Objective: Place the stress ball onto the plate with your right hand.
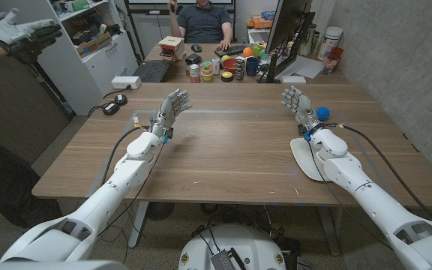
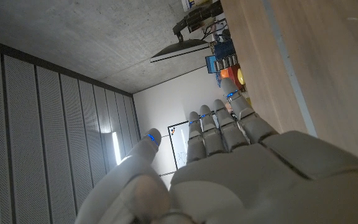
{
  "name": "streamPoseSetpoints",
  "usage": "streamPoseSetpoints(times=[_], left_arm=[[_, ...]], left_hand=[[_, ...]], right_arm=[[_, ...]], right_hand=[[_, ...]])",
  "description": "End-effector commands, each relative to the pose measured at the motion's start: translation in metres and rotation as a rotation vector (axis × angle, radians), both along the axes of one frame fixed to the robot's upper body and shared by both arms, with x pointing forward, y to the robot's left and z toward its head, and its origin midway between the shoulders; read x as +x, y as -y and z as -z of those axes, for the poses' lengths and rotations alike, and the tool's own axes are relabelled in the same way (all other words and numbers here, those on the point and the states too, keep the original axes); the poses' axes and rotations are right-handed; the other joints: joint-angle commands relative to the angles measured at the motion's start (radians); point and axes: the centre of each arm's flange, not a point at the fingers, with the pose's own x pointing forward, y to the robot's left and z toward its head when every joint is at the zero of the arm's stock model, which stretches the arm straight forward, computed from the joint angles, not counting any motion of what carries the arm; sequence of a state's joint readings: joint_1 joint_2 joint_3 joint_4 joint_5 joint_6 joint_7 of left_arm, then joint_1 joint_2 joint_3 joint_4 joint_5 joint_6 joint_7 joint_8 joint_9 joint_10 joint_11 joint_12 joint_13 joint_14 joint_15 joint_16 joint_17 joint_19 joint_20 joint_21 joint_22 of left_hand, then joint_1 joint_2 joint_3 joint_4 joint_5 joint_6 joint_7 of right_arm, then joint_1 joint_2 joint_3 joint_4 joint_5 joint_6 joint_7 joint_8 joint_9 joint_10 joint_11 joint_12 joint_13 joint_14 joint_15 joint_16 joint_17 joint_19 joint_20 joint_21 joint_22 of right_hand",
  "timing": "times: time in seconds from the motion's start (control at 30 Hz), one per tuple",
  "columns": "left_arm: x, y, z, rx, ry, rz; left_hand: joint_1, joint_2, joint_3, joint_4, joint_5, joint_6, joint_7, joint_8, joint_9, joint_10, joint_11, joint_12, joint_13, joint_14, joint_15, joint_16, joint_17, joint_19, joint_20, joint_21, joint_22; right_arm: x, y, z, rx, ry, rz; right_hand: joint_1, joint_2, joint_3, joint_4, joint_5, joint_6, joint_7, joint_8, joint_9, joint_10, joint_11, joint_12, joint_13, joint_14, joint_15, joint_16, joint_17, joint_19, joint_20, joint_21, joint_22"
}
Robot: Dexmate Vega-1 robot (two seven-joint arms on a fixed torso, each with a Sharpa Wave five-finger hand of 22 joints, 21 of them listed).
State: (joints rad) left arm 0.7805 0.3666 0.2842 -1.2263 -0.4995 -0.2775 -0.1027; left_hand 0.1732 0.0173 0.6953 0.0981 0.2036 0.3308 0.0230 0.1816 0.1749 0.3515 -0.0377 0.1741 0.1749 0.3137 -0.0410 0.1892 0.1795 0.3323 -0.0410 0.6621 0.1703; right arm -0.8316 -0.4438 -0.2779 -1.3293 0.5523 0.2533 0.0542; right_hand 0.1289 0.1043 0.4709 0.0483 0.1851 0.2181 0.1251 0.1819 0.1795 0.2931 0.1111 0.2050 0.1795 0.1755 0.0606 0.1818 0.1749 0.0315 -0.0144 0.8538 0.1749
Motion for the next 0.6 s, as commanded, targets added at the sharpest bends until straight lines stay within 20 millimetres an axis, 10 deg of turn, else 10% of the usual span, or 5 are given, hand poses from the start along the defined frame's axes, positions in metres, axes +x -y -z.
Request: streamPoseSetpoints(times=[0.03, 0.6], left_arm=[[0.015, 0.051, -0.018, -0.021, 0.016, 0.056], [0.002, 0.044, -0.012, -0.02, 0.03, 0.065]], left_hand=[[0.01, 0.001, 0.008, 0.001, 0.005, 0.006, 0.0, 0.004, 0.004, 0.006, -0.004, 0.005, 0.004, 0.005, -0.03, 0.005, 0.001, 0.008, -0.015, 0.003, 0.005], [0.01, 0.003, 0.009, 0.001, 0.004, 0.005, 0.0, 0.004, 0.004, 0.007, 0.0, 0.006, 0.004, 0.004, -0.03, 0.005, 0.001, 0.009, -0.015, -0.001, 0.005]], right_arm=[[-0.009, 0.0, -0.024, -0.003, 0.048, 0.022], [-0.021, -0.002, -0.031, -0.049, 0.064, 0.038]], right_hand=[[0.008, -0.001, 0.007, -0.001, 0.007, 0.009, -0.002, 0.006, 0.002, 0.008, 0.0, 0.004, 0.003, 0.007, 0.002, 0.004, 0.003, 0.008, -0.003, 0.008, 0.002], [0.01, -0.001, 0.008, -0.004, 0.007, 0.007, -0.001, 0.005, 0.002, 0.008, 0.0, 0.003, 0.003, 0.008, 0.001, 0.004, 0.002, 0.01, -0.004, 0.005, 0.002]])
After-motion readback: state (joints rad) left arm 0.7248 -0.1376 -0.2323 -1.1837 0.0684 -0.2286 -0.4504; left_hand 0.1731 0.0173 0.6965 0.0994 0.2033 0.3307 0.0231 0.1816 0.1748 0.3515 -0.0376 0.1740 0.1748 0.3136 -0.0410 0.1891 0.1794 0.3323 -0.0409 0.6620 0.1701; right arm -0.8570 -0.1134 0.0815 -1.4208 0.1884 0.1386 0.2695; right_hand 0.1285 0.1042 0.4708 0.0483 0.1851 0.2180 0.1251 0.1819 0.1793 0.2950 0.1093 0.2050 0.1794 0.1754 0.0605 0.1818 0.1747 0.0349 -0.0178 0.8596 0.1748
